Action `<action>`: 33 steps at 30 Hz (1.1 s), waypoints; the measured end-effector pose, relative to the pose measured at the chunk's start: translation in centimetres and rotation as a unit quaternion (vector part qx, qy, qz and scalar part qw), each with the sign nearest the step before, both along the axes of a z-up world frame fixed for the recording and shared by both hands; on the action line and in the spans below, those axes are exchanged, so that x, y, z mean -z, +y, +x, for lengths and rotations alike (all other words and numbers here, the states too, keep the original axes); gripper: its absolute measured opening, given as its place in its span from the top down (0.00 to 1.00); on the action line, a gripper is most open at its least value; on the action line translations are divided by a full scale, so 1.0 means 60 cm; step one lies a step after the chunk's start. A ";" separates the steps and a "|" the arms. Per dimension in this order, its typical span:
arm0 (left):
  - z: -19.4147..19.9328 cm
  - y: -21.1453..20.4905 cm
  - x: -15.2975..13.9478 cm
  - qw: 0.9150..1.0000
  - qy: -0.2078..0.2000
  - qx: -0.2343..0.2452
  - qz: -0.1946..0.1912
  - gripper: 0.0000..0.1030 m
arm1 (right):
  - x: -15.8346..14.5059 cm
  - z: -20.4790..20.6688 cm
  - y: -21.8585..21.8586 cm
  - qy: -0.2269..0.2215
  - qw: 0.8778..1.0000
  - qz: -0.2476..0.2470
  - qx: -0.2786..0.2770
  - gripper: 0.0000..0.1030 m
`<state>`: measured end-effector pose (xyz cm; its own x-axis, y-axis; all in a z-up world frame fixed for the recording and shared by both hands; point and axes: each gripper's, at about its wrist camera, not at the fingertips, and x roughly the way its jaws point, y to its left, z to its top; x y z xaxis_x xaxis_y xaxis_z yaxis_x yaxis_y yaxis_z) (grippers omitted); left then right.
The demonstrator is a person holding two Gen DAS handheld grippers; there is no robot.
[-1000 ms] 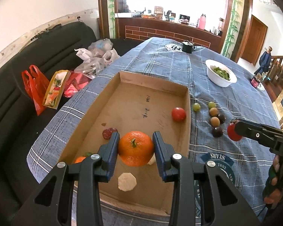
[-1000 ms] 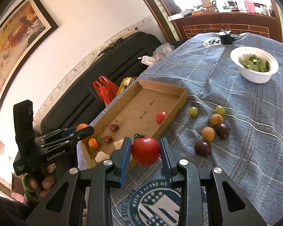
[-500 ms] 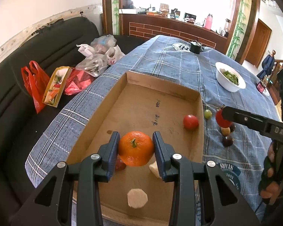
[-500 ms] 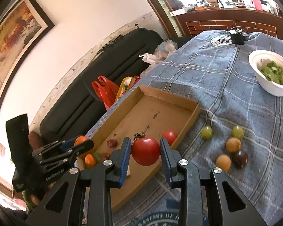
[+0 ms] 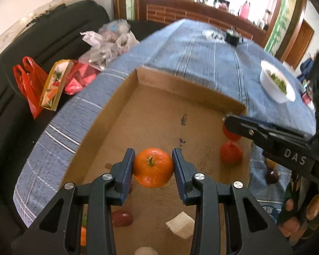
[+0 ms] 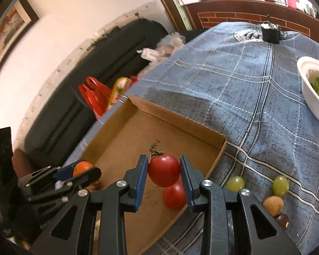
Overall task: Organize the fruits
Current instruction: 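Lower and release the mandarin with the left tool while the right tool releases the tomato in the tray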
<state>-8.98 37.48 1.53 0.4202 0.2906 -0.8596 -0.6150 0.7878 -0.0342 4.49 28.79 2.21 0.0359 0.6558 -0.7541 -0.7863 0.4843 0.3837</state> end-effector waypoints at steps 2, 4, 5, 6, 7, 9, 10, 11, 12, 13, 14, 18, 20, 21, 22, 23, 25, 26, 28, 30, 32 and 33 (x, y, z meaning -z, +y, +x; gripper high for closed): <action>0.007 -0.004 0.014 1.000 0.012 0.005 -0.003 0.67 | 0.010 0.000 0.009 -0.004 1.000 -0.009 -0.001 0.69; 0.011 -0.006 0.025 1.000 0.023 0.005 -0.004 0.67 | 0.018 -0.001 0.017 -0.004 1.000 -0.014 -0.005 0.69; 0.012 -0.004 0.029 1.000 0.028 0.004 -0.005 0.67 | 0.021 -0.002 0.021 -0.007 1.000 -0.018 -0.005 0.69; 0.013 -0.004 0.032 0.999 0.031 0.003 -0.005 0.67 | 0.023 -0.003 0.025 -0.013 1.000 -0.024 -0.006 0.69; 0.014 -0.002 0.036 0.999 0.036 0.001 -0.007 0.67 | 0.027 -0.004 0.030 -0.019 0.999 -0.029 -0.008 0.69; 0.014 0.002 0.043 0.999 0.042 -0.001 -0.015 0.67 | 0.036 -0.006 0.039 -0.025 0.999 -0.042 -0.012 0.69; 0.014 0.004 0.044 0.999 0.041 -0.002 -0.018 0.67 | 0.038 -0.007 0.042 -0.029 0.998 -0.046 -0.013 0.69; 0.014 0.005 0.043 0.999 0.042 -0.001 -0.019 0.67 | 0.039 -0.010 0.045 -0.037 0.998 -0.047 -0.016 0.67; 0.016 0.005 0.044 0.999 0.045 0.001 -0.019 0.66 | 0.039 -0.012 0.047 -0.043 0.998 -0.048 -0.018 0.66; 0.016 0.005 0.044 0.999 0.047 0.001 -0.020 0.66 | 0.039 -0.015 0.050 -0.046 0.998 -0.049 -0.017 0.66; 0.015 0.005 0.044 0.999 0.049 -0.002 -0.020 0.65 | 0.040 -0.015 0.050 -0.045 0.998 -0.051 -0.015 0.65; 0.001 0.006 0.027 0.999 0.041 -0.015 -0.007 0.64 | 0.032 -0.011 0.042 -0.029 0.999 -0.033 -0.014 0.57; -0.012 0.006 0.013 0.999 0.032 -0.024 -0.006 0.62 | 0.024 -0.007 0.031 -0.018 1.000 -0.021 -0.007 0.52; -0.018 0.005 0.007 0.999 0.026 -0.026 -0.005 0.62 | 0.020 -0.005 0.024 -0.007 1.000 -0.013 -0.006 0.52; -0.023 0.004 0.002 0.999 0.021 -0.027 -0.005 0.61 | 0.017 -0.004 0.019 -0.003 1.000 -0.009 -0.004 0.52; -0.030 0.001 -0.006 0.999 0.016 -0.030 -0.004 0.61 | 0.012 -0.004 0.011 0.002 1.000 -0.003 0.000 0.52; -0.041 -0.007 -0.019 0.999 0.005 -0.033 0.000 0.61 | 0.001 -0.003 -0.007 0.008 1.000 0.009 0.005 0.52; -0.049 -0.014 -0.029 0.999 -0.001 -0.036 0.001 0.60 | -0.005 -0.004 -0.018 0.010 1.000 0.016 0.008 0.52; -0.059 -0.027 -0.043 0.999 -0.012 -0.038 0.003 0.56 | -0.017 -0.011 -0.042 0.013 0.999 0.030 0.009 0.52; -0.066 -0.041 -0.055 0.999 -0.022 -0.041 0.010 0.55 | -0.028 -0.018 -0.067 0.013 0.999 0.039 0.012 0.52; -0.072 -0.063 -0.070 0.998 -0.030 -0.039 0.026 0.55 | -0.040 -0.027 -0.101 0.012 0.998 0.052 0.015 0.52; -0.073 -0.074 -0.075 0.998 -0.031 -0.036 0.033 0.55 | -0.046 -0.032 -0.119 0.010 0.998 0.058 0.018 0.53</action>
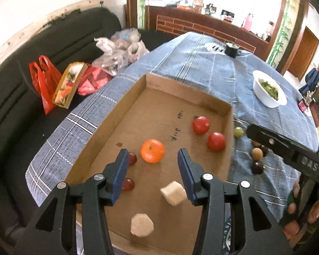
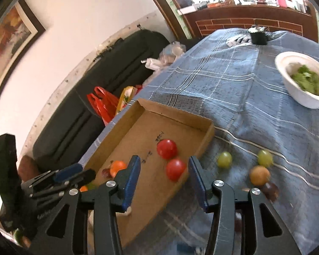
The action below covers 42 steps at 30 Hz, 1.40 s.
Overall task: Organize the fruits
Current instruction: 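Lower and release the mandarin with the left tool while the right tool releases the tomato in the tray, then withdraw both open tools from the tray toward the dark plums on the cloth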
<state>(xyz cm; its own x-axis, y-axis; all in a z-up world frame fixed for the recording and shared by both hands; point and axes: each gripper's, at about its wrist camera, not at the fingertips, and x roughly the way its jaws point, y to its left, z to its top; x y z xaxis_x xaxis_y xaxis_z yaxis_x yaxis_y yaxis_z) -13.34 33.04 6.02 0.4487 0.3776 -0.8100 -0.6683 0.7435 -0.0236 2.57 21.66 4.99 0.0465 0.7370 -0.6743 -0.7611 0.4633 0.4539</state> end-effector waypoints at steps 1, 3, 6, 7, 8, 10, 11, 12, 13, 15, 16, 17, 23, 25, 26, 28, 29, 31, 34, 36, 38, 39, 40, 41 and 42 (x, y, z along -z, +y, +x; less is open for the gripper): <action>0.000 -0.010 -0.004 1.000 0.000 0.004 0.007 0.55 | -0.005 -0.003 -0.013 -0.002 1.000 0.003 0.003 0.52; 0.001 -0.030 -0.011 1.000 -0.002 0.015 0.015 0.55 | -0.015 -0.011 -0.051 -0.007 1.000 0.011 0.012 0.52; 0.005 -0.062 -0.017 0.999 -0.005 0.037 0.014 0.56 | -0.026 -0.021 -0.103 -0.016 0.999 0.015 0.026 0.52; 0.007 -0.073 -0.018 0.999 -0.005 0.044 0.014 0.56 | -0.029 -0.023 -0.119 -0.018 0.999 0.018 0.030 0.52; 0.009 -0.080 -0.020 0.999 -0.005 0.049 0.014 0.56 | -0.032 -0.026 -0.134 -0.020 0.999 0.019 0.032 0.52; 0.011 -0.101 -0.022 0.998 -0.003 0.060 0.018 0.56 | -0.038 -0.032 -0.164 -0.026 0.999 0.017 0.039 0.52; 0.014 -0.112 -0.023 0.998 -0.002 0.065 0.020 0.56 | -0.040 -0.035 -0.177 -0.029 0.999 0.015 0.041 0.52; 0.016 -0.120 -0.024 0.997 -0.002 0.070 0.021 0.56 | -0.043 -0.037 -0.192 -0.032 0.998 0.013 0.046 0.52; 0.018 -0.127 -0.025 0.997 -0.001 0.073 0.022 0.56 | -0.046 -0.038 -0.205 -0.035 0.998 0.012 0.050 0.52; 0.022 -0.142 -0.027 0.996 -0.002 0.081 0.025 0.56 | -0.052 -0.041 -0.234 -0.043 0.997 0.013 0.058 0.52; 0.023 -0.151 -0.029 0.996 -0.001 0.085 0.028 0.56 | -0.054 -0.042 -0.247 -0.044 0.997 0.013 0.062 0.52; 0.023 -0.157 -0.029 0.996 -0.001 0.088 0.030 0.56 | -0.057 -0.042 -0.260 -0.046 0.997 0.012 0.066 0.52; 0.025 -0.185 -0.036 0.994 -0.004 0.105 0.035 0.56 | -0.076 -0.040 -0.321 -0.070 0.994 0.010 0.087 0.52; 0.024 -0.189 -0.033 0.994 -0.007 0.109 0.023 0.56 | -0.079 -0.036 -0.336 -0.079 0.992 0.007 0.095 0.52; 0.023 -0.191 -0.032 0.993 -0.009 0.112 0.018 0.56 | -0.080 -0.034 -0.343 -0.082 0.992 0.004 0.101 0.52; 0.022 -0.197 -0.027 0.993 -0.005 0.113 0.015 0.56 | -0.079 -0.029 -0.354 -0.083 0.991 0.003 0.107 0.52; 0.022 -0.200 -0.025 0.993 -0.006 0.116 0.012 0.56 | -0.077 -0.027 -0.358 -0.082 0.991 0.002 0.110 0.52; 0.024 -0.206 -0.021 0.993 -0.006 0.119 0.004 0.56 | -0.074 -0.023 -0.366 -0.081 0.990 -0.001 0.113 0.52; 0.031 -0.219 -0.019 0.991 -0.010 0.131 -0.007 0.56 | -0.072 -0.018 -0.375 -0.081 0.990 0.000 0.116 0.52; 0.036 -0.229 -0.016 0.990 -0.010 0.140 -0.011 0.56 | -0.072 -0.017 -0.379 -0.083 0.990 0.002 0.116 0.52; 0.042 -0.237 -0.013 0.989 -0.010 0.149 -0.015 0.56 | -0.071 -0.014 -0.383 -0.083 0.990 0.005 0.117 0.52; 0.046 -0.241 -0.011 0.988 -0.008 0.152 -0.017 0.56 | -0.071 -0.013 -0.385 -0.083 0.990 0.009 0.117 0.52; 0.050 -0.245 -0.009 0.988 -0.006 0.156 -0.019 0.56 | -0.071 -0.012 -0.386 -0.084 0.990 0.010 0.116 0.52; 0.052 -0.247 -0.007 0.987 -0.006 0.158 -0.021 0.56 | -0.071 -0.012 -0.386 -0.084 0.990 0.011 0.115 0.52; 0.054 -0.247 -0.005 0.987 -0.006 0.159 -0.023 0.56 | -0.070 -0.011 -0.385 -0.084 0.990 0.013 0.113 0.52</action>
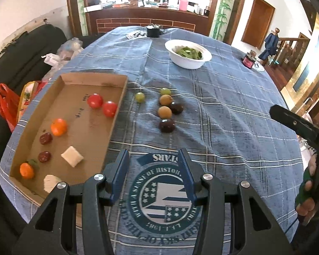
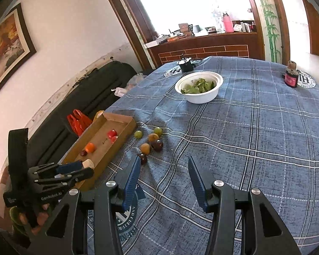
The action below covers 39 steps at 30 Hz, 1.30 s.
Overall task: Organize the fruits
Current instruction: 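Withdraw both open tools from the tray toward the dark plums on the cloth, then grasp a dark plum with the left tool while the right tool grasps another dark plum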
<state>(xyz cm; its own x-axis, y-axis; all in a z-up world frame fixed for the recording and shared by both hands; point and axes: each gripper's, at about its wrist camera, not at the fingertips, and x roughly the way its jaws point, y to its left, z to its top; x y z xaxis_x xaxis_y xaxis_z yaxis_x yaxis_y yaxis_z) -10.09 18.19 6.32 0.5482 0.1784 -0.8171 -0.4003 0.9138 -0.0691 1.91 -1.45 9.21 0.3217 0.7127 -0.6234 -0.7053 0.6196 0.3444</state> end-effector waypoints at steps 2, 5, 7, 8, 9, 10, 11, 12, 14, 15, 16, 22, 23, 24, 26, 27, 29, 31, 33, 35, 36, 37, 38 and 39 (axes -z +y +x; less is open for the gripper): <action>0.006 -0.003 0.006 1.000 0.004 0.003 -0.004 0.56 | 0.003 0.002 0.005 0.000 1.000 0.002 -0.007 0.52; 0.017 -0.003 0.018 1.000 0.014 0.004 -0.013 0.56 | 0.007 0.005 0.017 -0.001 1.000 0.002 -0.022 0.52; 0.023 -0.003 0.024 1.000 0.018 0.005 -0.017 0.56 | 0.010 0.008 0.027 0.001 1.000 0.001 -0.029 0.52; 0.027 -0.003 0.028 1.000 0.021 0.006 -0.020 0.56 | 0.012 0.011 0.031 0.003 0.999 0.002 -0.032 0.52; 0.029 -0.002 0.030 0.999 0.022 0.007 -0.022 0.56 | 0.015 0.014 0.035 0.005 0.999 0.003 -0.035 0.52; 0.032 -0.003 0.032 0.999 0.024 0.008 -0.023 0.56 | 0.017 0.017 0.038 0.007 0.999 0.003 -0.037 0.52; 0.035 -0.002 0.034 0.999 0.025 0.008 -0.024 0.56 | 0.018 0.020 0.040 0.008 0.999 0.003 -0.038 0.52; 0.038 -0.001 0.035 0.999 0.026 0.009 -0.027 0.56 | 0.020 0.023 0.043 0.009 0.999 0.002 -0.039 0.52; 0.042 0.001 0.039 0.999 0.027 0.008 -0.031 0.56 | 0.023 0.030 0.048 0.012 0.999 0.001 -0.042 0.52; 0.046 0.002 0.040 0.999 0.027 0.008 -0.033 0.56 | 0.025 0.032 0.050 0.014 0.999 0.001 -0.043 0.52; 0.048 0.003 0.041 0.999 0.027 0.009 -0.035 0.56 | 0.027 0.036 0.053 0.014 0.999 0.000 -0.044 0.52; 0.068 0.014 0.056 0.998 0.029 0.011 -0.055 0.56 | 0.041 0.053 0.071 0.024 0.998 -0.006 -0.051 0.52; 0.072 0.016 0.060 0.998 0.028 0.012 -0.061 0.56 | 0.043 0.057 0.075 0.026 0.998 -0.007 -0.053 0.52; 0.076 0.018 0.063 0.997 0.027 0.013 -0.065 0.56 | 0.047 0.060 0.080 0.028 0.998 -0.008 -0.056 0.52; 0.084 0.021 0.069 0.997 0.025 0.013 -0.070 0.56 | 0.054 0.067 0.091 0.033 0.997 -0.008 -0.064 0.52; 0.088 0.022 0.073 0.997 0.023 0.013 -0.072 0.56 | 0.058 0.070 0.097 0.035 0.997 -0.008 -0.069 0.52; 0.100 0.026 0.086 0.997 0.022 0.011 -0.076 0.56 | 0.071 0.078 0.119 0.041 0.996 -0.013 -0.084 0.52; 0.111 0.030 0.101 0.996 0.030 0.008 -0.085 0.56 | 0.085 0.085 0.146 0.042 0.994 -0.023 -0.101 0.52; 0.119 0.033 0.112 0.995 0.032 0.005 -0.091 0.56 | 0.097 0.090 0.173 0.038 0.992 -0.035 -0.114 0.52; 0.123 0.038 0.120 0.995 0.035 0.001 -0.093 0.56 | 0.111 0.094 0.202 0.030 0.990 -0.055 -0.125 0.53; 0.124 0.040 0.122 0.995 0.033 0.000 -0.096 0.56 | 0.119 0.097 0.217 0.024 0.989 -0.067 -0.130 0.54; 0.125 0.042 0.123 0.994 0.028 0.002 -0.101 0.56 | 0.125 0.099 0.226 0.020 0.988 -0.075 -0.133 0.54; 0.126 0.043 0.123 0.994 0.025 0.002 -0.102 0.56 | 0.131 0.101 0.234 0.018 0.987 -0.082 -0.136 0.55; 0.128 0.043 0.124 0.994 0.025 0.004 -0.102 0.56 | 0.138 0.104 0.242 0.016 0.986 -0.088 -0.139 0.55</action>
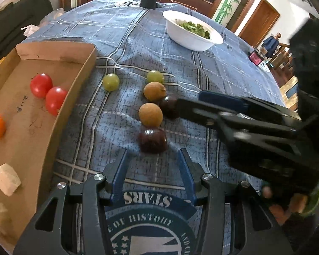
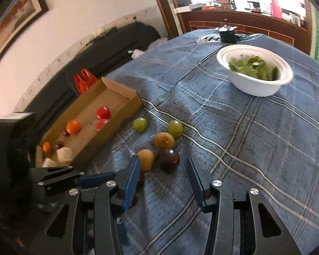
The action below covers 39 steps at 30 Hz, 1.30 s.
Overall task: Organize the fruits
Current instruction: 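Grasp a dark plum with the left tool while the right tool grasps another dark plum, then carry the plum with the left tool while the right tool carries its plum over the tray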
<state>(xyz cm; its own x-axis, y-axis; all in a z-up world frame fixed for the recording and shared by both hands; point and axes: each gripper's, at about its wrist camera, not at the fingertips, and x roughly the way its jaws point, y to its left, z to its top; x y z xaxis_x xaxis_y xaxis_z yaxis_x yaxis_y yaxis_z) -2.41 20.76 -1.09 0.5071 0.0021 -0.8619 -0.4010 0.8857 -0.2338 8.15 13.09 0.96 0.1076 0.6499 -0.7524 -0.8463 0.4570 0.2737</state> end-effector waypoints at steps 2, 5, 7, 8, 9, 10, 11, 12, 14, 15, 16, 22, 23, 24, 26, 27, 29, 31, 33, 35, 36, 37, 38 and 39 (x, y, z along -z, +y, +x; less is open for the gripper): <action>0.002 0.001 -0.001 1.000 -0.004 0.005 0.001 0.56 | 0.014 0.007 0.014 0.001 1.000 -0.013 -0.006 0.56; 0.007 0.005 0.000 1.000 -0.007 0.011 -0.005 0.56 | 0.033 0.013 0.029 0.010 0.999 -0.025 -0.018 0.59; 0.014 0.006 0.003 1.000 -0.007 0.013 -0.006 0.56 | 0.040 0.015 0.035 0.020 0.999 -0.013 -0.023 0.62; 0.016 0.006 0.005 1.000 -0.008 0.015 -0.007 0.56 | 0.041 0.017 0.035 0.025 0.999 -0.009 -0.025 0.69; 0.019 0.007 0.006 1.000 -0.009 0.015 -0.007 0.56 | 0.040 0.017 0.034 0.025 0.999 -0.007 -0.023 0.76; 0.021 0.006 0.007 1.000 -0.009 0.015 -0.006 0.56 | 0.040 0.019 0.031 0.023 0.999 -0.010 -0.020 0.75; 0.023 0.006 0.009 1.000 -0.009 0.016 -0.007 0.56 | 0.041 0.021 0.026 0.028 0.999 -0.010 -0.015 0.76; 0.024 0.005 0.009 1.000 -0.010 0.018 -0.006 0.56 | 0.040 0.023 0.018 0.035 0.999 -0.004 -0.012 0.76; 0.026 0.005 0.009 1.000 -0.013 0.017 -0.003 0.59 | 0.037 0.024 0.002 0.038 0.999 0.000 -0.002 0.76; 0.027 0.005 0.010 1.000 -0.014 0.017 -0.002 0.62 | 0.036 0.025 -0.008 0.041 0.999 0.003 0.005 0.76; 0.028 0.007 0.010 1.000 -0.015 0.015 0.000 0.65 | 0.033 0.026 -0.021 0.047 0.999 0.010 0.012 0.76; 0.025 0.011 0.011 1.000 -0.011 0.008 0.005 0.75 | -0.003 0.021 -0.085 0.054 0.996 0.045 0.048 0.76; 0.023 0.008 0.008 1.000 -0.010 0.009 0.011 0.75 | -0.010 0.019 -0.093 0.053 0.996 0.050 0.051 0.76; 0.020 0.004 0.005 1.000 -0.009 0.010 0.016 0.75 | -0.018 0.017 -0.100 0.052 0.996 0.056 0.055 0.76; 0.011 -0.006 -0.007 0.999 -0.012 0.010 0.031 0.75 | -0.034 0.009 -0.115 0.050 0.994 0.069 0.062 0.76; 0.005 -0.009 -0.011 0.999 -0.013 0.010 0.038 0.75 | -0.043 0.004 -0.124 0.049 0.994 0.076 0.066 0.76; -0.007 -0.018 -0.025 0.998 -0.013 0.009 0.060 0.75 | -0.057 -0.005 -0.135 0.048 0.992 0.089 0.071 0.76; -0.016 -0.020 -0.034 0.998 -0.014 0.008 0.069 0.75 | -0.070 -0.017 -0.142 0.046 0.991 0.099 0.073 0.76; -0.030 -0.023 -0.046 0.997 -0.017 0.006 0.079 0.75 | -0.076 -0.026 -0.149 0.046 0.991 0.104 0.073 0.76; -0.041 -0.025 -0.055 0.996 -0.018 0.005 0.092 0.75 | -0.079 -0.036 -0.153 0.049 0.990 0.109 0.073 0.76; -0.048 -0.026 -0.060 0.995 -0.020 0.004 0.097 0.75 | -0.079 -0.040 -0.152 0.051 0.990 0.110 0.072 0.76; -0.053 -0.027 -0.065 0.995 -0.021 0.003 0.102 0.75 | -0.079 -0.046 -0.152 0.052 0.990 0.110 0.071 0.76; -0.062 -0.027 -0.070 0.994 -0.021 0.001 0.110 0.75 | -0.079 -0.050 -0.151 0.052 0.990 0.110 0.070 0.76; -0.066 -0.026 -0.073 0.993 -0.022 0.000 0.113 0.75 | -0.080 -0.055 -0.149 0.052 0.990 0.110 0.068 0.76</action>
